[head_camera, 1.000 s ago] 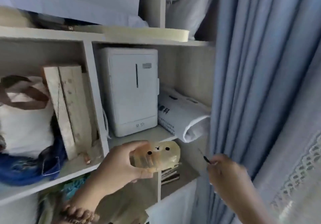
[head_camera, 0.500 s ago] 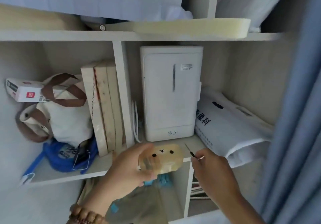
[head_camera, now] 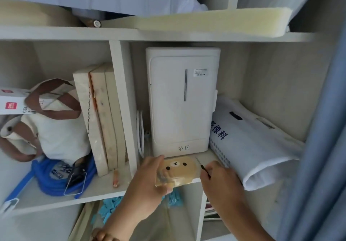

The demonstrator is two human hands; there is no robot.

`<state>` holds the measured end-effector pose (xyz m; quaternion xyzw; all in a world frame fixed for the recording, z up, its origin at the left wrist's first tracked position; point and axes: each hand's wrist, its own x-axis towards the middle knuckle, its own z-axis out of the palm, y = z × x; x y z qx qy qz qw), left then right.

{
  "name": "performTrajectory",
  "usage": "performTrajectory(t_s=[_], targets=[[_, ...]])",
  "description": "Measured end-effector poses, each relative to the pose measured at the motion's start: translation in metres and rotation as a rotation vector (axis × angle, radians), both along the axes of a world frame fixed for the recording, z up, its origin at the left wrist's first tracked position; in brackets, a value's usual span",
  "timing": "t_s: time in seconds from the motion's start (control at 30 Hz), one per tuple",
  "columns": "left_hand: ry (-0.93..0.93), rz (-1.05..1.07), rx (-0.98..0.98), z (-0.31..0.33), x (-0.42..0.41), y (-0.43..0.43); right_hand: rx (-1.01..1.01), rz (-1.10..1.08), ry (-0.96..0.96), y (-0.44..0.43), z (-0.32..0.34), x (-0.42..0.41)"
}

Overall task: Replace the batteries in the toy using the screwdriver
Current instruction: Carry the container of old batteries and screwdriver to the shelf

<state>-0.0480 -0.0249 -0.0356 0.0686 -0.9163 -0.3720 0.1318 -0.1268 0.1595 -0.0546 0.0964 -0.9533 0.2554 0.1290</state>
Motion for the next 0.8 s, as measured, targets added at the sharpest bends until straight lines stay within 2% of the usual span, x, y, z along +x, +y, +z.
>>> performTrajectory(t_s=[0.37,0.8], targets=[[-0.032,0.086,0.026,-0.011,-0.011,0.007,-0.118,-0.009,-0.003,0.001,-0.004,-0.005],[-0.145,0.133,0.184,-0.017,-0.024,0.003,-0.084,0.032,-0.038,0.004,0.007,0.0]])
